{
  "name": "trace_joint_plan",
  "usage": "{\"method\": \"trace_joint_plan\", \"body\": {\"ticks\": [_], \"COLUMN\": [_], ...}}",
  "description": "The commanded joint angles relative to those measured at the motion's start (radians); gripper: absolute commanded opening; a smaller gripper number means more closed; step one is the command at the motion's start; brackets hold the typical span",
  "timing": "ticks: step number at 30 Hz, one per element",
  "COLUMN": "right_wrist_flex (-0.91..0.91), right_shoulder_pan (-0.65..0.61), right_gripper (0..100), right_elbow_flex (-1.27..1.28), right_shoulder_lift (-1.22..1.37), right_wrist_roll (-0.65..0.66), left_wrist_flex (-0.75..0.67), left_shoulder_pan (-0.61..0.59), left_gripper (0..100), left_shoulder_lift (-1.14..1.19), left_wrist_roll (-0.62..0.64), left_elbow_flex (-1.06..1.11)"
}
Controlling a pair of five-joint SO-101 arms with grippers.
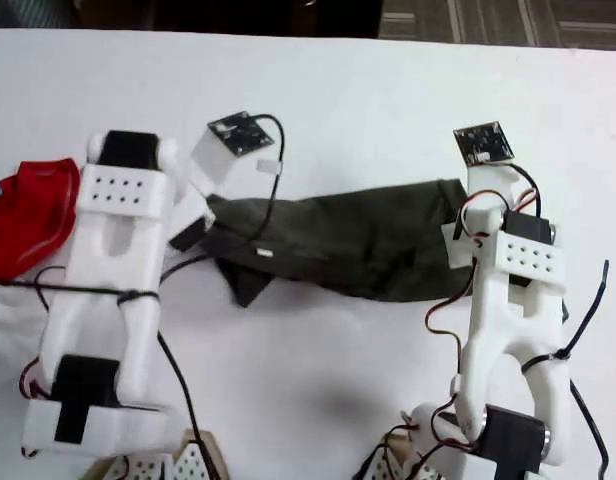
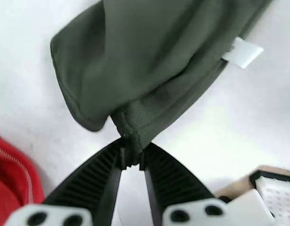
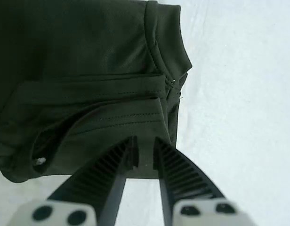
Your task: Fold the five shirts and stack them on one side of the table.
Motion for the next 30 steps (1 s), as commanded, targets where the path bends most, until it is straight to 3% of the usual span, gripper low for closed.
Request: {"method": "trace_joint_plan", "body": {"ticks": [1, 9, 16, 30], "right_wrist_flex": [0.048, 0.166, 0.021, -0.108], "right_shoulder_pan": [0.002, -0.102, -0.242, -0.334], "right_gripper": [6.3, 7.0, 14.0, 14.1], "right_elbow_flex": [-0.023, -0.028, 0.069, 0.034], "right_shoulder_lift": [-0.013, -0.163, -0.099, 0.263], "right_wrist_roll": [-0.041, -0.075, -0.077, -0.077], "left_wrist_flex": [0.038, 0.034, -0.055, -0.138], "left_shoulder_pan": [-0.051, -0.344, -0.505, -0.516], "left_gripper": [3, 3, 3, 3], "left_shoulder_lift": [-0.095, -0.112, -0.018, 0.078], "left_wrist_roll": [0.003, -0.160, -0.239, -0.233], "left_elbow_flex": [-0.051, -0.030, 0.054, 0.093]}}
